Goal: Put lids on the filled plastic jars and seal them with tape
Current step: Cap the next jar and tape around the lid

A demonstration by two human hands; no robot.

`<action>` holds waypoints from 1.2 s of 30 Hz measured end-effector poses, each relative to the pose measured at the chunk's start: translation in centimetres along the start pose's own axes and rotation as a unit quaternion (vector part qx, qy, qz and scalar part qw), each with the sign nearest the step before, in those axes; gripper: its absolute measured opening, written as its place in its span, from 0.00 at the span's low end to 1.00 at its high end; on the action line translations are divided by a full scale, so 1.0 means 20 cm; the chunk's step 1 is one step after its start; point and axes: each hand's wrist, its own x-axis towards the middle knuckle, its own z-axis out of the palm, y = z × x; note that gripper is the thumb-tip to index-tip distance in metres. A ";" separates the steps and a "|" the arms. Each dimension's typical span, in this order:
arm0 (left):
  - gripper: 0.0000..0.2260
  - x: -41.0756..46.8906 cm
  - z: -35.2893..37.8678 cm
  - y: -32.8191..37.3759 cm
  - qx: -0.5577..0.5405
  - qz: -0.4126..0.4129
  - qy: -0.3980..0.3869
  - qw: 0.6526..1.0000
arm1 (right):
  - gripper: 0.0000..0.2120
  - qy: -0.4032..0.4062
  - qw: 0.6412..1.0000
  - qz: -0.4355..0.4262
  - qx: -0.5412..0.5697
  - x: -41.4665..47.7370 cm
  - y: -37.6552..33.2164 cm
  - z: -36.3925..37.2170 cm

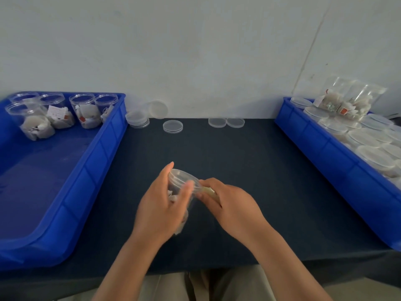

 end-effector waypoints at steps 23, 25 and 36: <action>0.27 0.09 -0.06 -0.11 -0.229 -0.040 -0.146 0.962 | 0.23 -0.089 0.993 -0.016 0.079 0.04 0.07 -0.03; 0.26 0.10 -0.06 -0.12 -0.239 -0.038 -0.149 0.959 | 0.23 -0.086 0.993 -0.008 0.085 0.04 0.06 -0.03; 0.17 0.03 -0.06 -0.06 -0.109 0.034 -0.042 0.993 | 0.23 -0.032 0.999 0.001 0.032 0.00 -0.01 -0.04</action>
